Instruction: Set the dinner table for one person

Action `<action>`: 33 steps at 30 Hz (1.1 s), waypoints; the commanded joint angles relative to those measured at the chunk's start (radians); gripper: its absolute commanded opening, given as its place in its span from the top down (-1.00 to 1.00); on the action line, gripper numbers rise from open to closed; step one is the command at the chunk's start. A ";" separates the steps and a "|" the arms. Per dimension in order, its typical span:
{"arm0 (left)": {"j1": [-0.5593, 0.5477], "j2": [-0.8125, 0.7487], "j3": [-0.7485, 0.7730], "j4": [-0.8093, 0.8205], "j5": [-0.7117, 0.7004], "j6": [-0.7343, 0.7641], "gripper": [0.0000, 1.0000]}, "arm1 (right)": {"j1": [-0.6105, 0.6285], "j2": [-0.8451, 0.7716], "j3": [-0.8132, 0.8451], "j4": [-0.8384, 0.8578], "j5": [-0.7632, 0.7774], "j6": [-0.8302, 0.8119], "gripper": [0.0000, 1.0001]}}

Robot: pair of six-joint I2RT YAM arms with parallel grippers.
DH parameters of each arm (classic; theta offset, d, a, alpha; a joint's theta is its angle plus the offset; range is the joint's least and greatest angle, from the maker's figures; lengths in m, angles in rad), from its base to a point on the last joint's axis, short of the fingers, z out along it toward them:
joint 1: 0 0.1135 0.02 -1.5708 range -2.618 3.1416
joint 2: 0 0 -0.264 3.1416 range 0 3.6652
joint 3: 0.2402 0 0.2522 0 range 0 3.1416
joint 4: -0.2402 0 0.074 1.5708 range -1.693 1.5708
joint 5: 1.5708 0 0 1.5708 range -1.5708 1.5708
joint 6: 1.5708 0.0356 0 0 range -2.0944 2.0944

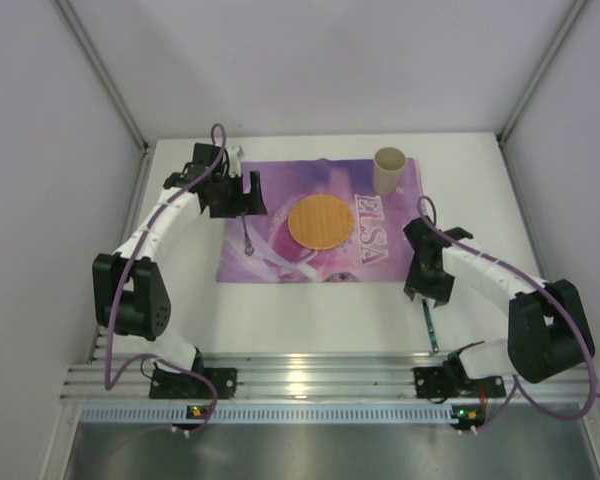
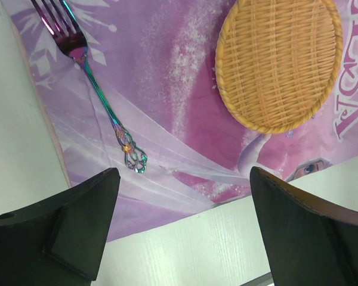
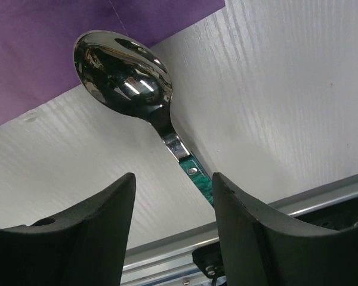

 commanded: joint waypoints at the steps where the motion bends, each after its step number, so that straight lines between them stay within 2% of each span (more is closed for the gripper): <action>1: -0.001 -0.064 -0.037 0.006 0.025 -0.013 -0.91 | 0.002 -0.013 -0.010 0.002 0.041 0.050 -0.09; 4: -0.001 -0.078 -0.056 0.008 0.027 -0.011 -0.91 | -0.004 0.003 -0.081 0.054 0.000 0.058 -0.07; 7: -0.001 -0.077 -0.062 0.015 0.031 -0.014 -0.90 | -0.012 0.051 -0.155 0.143 -0.046 0.050 0.06; 11: -0.003 -0.069 -0.053 0.014 0.030 -0.011 -0.89 | -0.007 0.060 -0.162 0.179 -0.014 0.047 0.16; 14: -0.007 -0.072 -0.057 0.011 0.027 -0.011 -0.89 | -0.002 0.045 -0.172 0.198 -0.003 0.045 0.51; 16: -0.007 -0.074 -0.060 0.008 0.022 -0.011 -0.89 | 0.001 0.045 -0.171 0.202 -0.009 0.038 0.66; 17: -0.009 -0.074 -0.063 0.006 0.022 -0.011 -0.89 | 0.002 0.050 -0.169 0.209 -0.011 0.036 0.87; 18: -0.009 -0.074 -0.063 0.003 0.019 -0.011 -0.88 | 0.002 0.056 -0.166 0.205 -0.014 0.035 1.00; 21: -0.012 -0.075 -0.059 -0.006 0.016 -0.007 -0.88 | 0.004 0.070 -0.143 0.150 -0.051 0.024 1.00; 24: -0.012 -0.080 -0.056 -0.015 0.001 -0.004 -0.88 | 0.024 -0.013 -0.093 0.038 -0.048 0.019 1.00; 27: -0.012 -0.090 -0.065 -0.017 -0.007 -0.014 -0.93 | 0.027 -0.131 0.044 -0.093 -0.006 0.003 1.00; 28: -0.012 -0.090 -0.068 -0.015 0.011 -0.019 -0.94 | 0.027 -0.160 0.134 -0.111 0.013 -0.014 1.00; 31: -0.012 -0.089 -0.071 -0.009 0.025 -0.039 -0.96 | 0.027 -0.123 0.339 -0.153 0.055 -0.080 1.00; 33: -0.012 -0.092 -0.070 -0.006 0.022 -0.051 -0.97 | 0.027 -0.049 0.456 -0.107 0.028 -0.146 1.00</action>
